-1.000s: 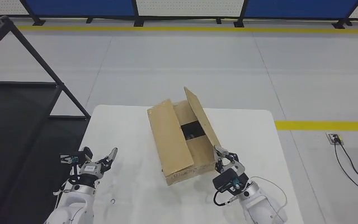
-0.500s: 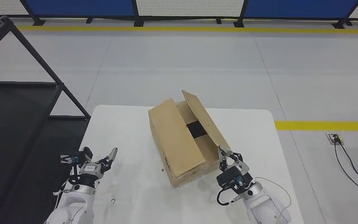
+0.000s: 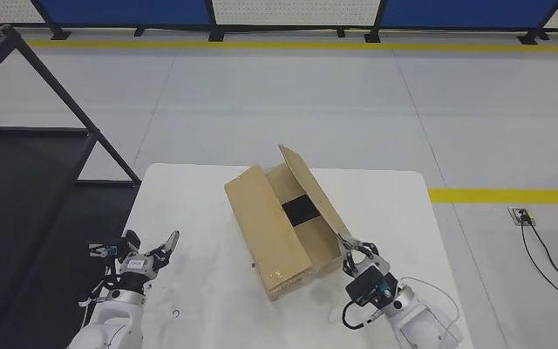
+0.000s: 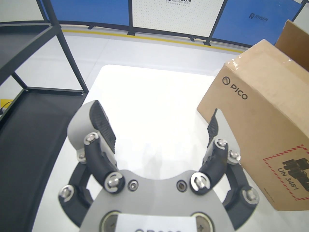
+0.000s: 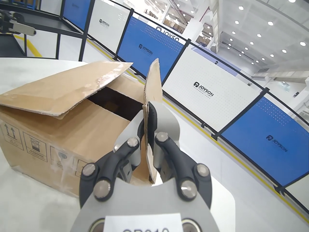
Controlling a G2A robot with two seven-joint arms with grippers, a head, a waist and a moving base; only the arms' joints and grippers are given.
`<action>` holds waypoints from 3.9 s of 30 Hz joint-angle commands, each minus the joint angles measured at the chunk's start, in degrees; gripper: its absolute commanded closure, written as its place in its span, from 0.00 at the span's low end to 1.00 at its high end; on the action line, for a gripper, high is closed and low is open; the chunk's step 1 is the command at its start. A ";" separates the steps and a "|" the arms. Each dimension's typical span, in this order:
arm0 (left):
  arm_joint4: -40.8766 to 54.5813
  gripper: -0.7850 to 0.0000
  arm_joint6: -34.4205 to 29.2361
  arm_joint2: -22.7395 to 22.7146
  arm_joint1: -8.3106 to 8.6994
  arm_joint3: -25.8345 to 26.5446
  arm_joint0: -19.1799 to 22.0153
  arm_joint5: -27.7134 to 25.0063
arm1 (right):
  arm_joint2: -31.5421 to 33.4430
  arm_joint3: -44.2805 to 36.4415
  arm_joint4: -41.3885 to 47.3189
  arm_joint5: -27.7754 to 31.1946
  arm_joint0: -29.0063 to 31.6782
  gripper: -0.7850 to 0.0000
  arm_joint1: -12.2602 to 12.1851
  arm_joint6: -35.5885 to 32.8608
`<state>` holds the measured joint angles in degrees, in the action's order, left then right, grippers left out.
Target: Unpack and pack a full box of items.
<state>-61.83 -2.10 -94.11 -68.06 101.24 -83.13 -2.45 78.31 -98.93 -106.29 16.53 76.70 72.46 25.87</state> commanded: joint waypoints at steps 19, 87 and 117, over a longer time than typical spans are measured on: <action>-0.59 0.00 0.39 -0.46 -0.20 -0.71 -0.01 -0.42 | 2.21 1.61 3.83 12.91 0.27 1.00 -1.91 10.33; -13.55 0.00 9.06 9.21 -0.93 -29.37 24.20 -7.75 | 9.35 -2.19 11.66 8.77 7.82 0.00 -4.74 9.04; -21.04 0.00 11.63 8.17 2.05 -26.56 22.35 -32.04 | 10.87 -2.32 11.21 11.53 9.77 0.00 -6.07 6.23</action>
<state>-82.29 10.12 -85.75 -66.18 73.53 -60.05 -33.98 89.13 -101.23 -94.89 27.93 86.54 66.45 32.19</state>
